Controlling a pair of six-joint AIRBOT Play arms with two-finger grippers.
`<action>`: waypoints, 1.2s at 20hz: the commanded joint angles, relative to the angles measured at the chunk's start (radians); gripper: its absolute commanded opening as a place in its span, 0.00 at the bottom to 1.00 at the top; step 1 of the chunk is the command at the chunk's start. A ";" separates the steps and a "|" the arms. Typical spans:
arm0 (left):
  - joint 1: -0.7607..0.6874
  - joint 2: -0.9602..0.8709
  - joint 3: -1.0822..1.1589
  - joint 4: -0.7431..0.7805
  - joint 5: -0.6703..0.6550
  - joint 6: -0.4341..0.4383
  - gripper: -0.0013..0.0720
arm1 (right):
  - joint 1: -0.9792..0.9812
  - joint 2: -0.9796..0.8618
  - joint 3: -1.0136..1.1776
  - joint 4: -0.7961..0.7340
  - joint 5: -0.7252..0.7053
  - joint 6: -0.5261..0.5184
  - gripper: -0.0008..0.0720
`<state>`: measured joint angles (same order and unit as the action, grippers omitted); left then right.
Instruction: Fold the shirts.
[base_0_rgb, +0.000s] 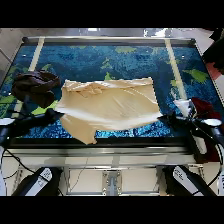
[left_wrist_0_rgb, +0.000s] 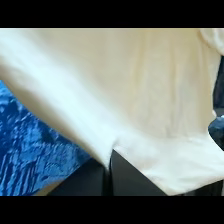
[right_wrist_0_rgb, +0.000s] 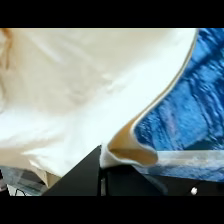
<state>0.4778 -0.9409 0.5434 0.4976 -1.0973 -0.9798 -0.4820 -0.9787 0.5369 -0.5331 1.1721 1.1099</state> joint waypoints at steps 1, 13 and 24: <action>0.060 0.241 0.119 -0.118 -0.057 0.001 0.04 | 0.001 0.166 0.246 0.024 0.245 -0.083 0.03; -0.288 0.455 1.123 0.876 -0.136 -0.399 0.03 | 0.011 0.439 1.322 -0.709 0.294 0.114 0.03; -0.769 -0.031 1.155 1.331 -0.266 -0.476 0.03 | 0.051 -0.149 1.388 -0.301 0.523 0.140 0.03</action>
<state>-0.2527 -0.8276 1.7344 1.7599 -1.3396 -1.4441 -0.4427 -0.9581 1.9354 -0.9897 1.5826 1.2438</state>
